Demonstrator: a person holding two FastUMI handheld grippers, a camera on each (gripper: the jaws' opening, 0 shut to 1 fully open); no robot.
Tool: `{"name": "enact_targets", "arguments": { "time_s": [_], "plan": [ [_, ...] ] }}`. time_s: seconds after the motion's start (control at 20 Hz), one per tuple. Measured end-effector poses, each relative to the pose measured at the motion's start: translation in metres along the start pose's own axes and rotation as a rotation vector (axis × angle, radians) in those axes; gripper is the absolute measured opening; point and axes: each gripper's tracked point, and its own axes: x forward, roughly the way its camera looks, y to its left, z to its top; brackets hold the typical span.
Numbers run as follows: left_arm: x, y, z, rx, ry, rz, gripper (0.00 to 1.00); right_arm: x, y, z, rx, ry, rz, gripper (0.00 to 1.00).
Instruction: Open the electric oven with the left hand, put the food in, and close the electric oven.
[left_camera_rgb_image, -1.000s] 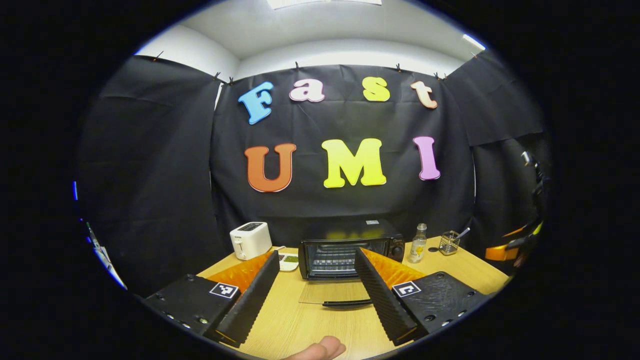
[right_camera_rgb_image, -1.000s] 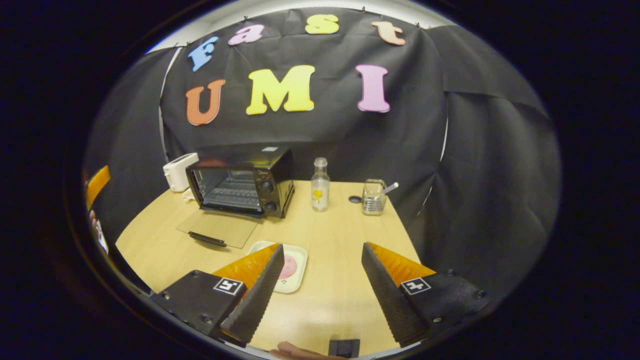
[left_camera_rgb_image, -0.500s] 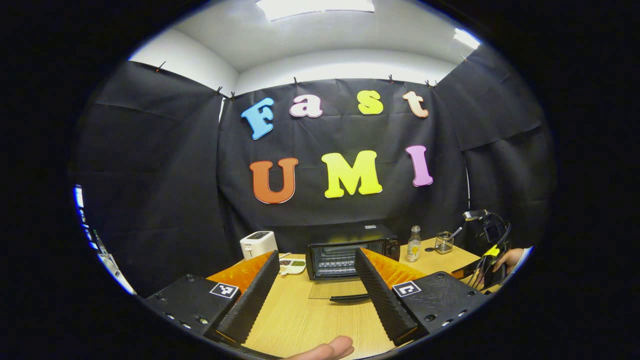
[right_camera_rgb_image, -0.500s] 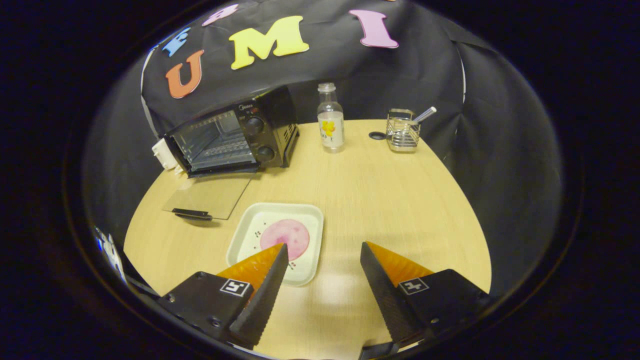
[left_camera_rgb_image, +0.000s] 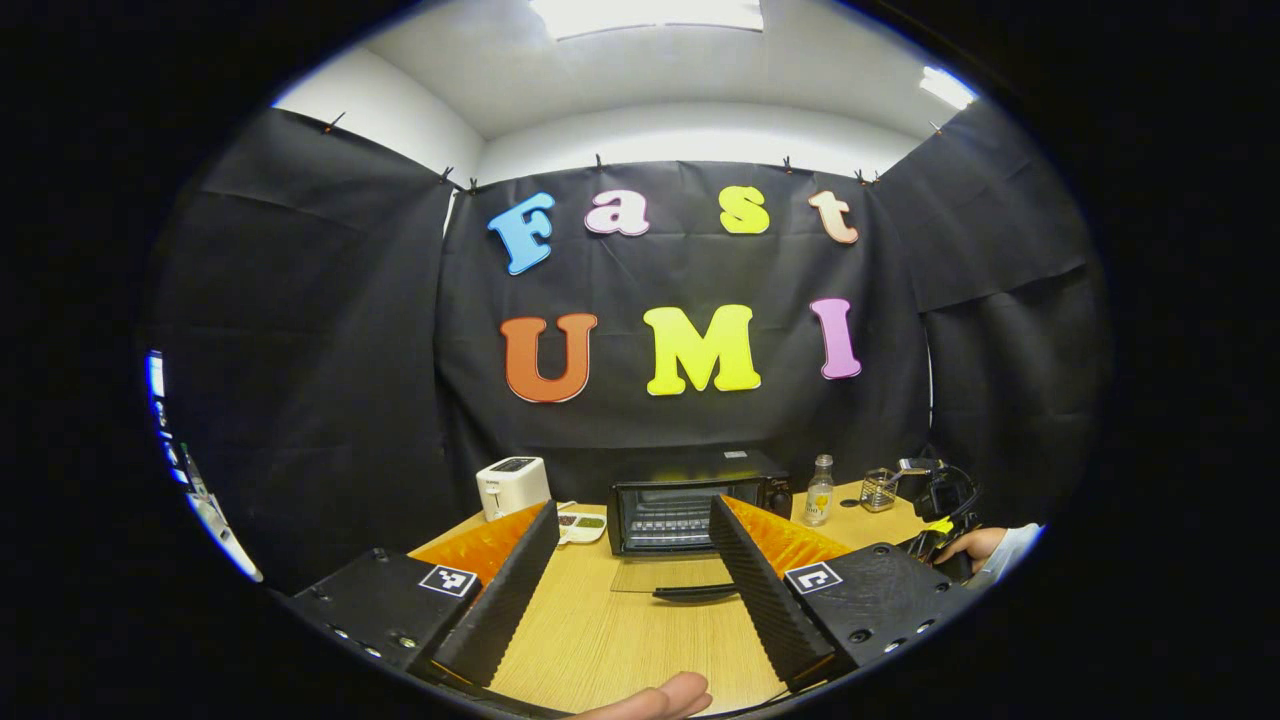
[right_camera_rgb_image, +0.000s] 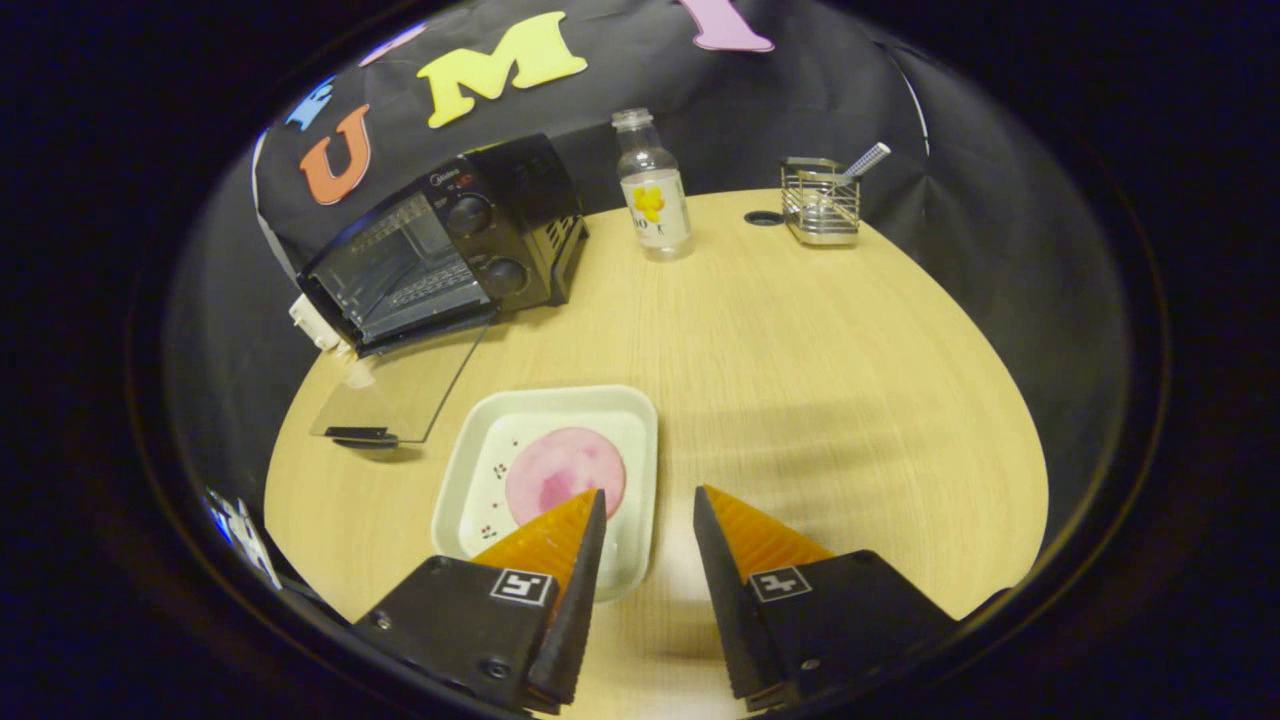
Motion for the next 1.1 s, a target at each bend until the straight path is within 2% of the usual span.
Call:
{"name": "enact_targets", "arguments": {
  "time_s": [0.05,0.15,0.2,0.3,0.35,0.45,0.65,0.75,1.1],
  "plan": [
    [0.001,0.0,-0.002,0.001,0.004,-0.003,0.96,0.004,-0.002,-0.002,0.005,0.007,-0.004,0.42],
    [0.001,-0.001,-0.006,0.002,0.011,-0.007,0.96,0.008,-0.001,-0.001,0.011,-0.001,0.007,0.3],
    [0.002,-0.001,-0.007,0.001,0.013,-0.008,0.96,0.012,0.001,-0.002,0.002,-0.002,0.018,0.19],
    [0.002,0.001,-0.011,-0.005,0.022,-0.007,0.96,0.017,0.004,-0.002,0.0,0.006,0.037,0.14],
    [0.002,0.001,-0.013,-0.008,0.026,-0.004,0.96,0.016,0.004,0.0,-0.001,0.008,0.044,0.06],
    [0.004,0.003,-0.015,-0.014,0.034,0.002,0.96,0.018,0.007,0.001,0.02,0.027,0.092,0.05],
    [0.003,0.01,-0.015,-0.011,0.045,0.022,0.96,0.018,0.01,0.003,0.245,0.098,0.267,0.04],
    [0.004,0.012,-0.012,-0.013,0.042,0.027,0.96,0.017,0.009,0.003,0.308,0.112,0.325,0.04],
    [0.006,0.003,-0.006,-0.013,0.034,0.003,0.96,-0.002,-0.013,0.012,0.288,0.075,0.299,0.04]
  ]
}}
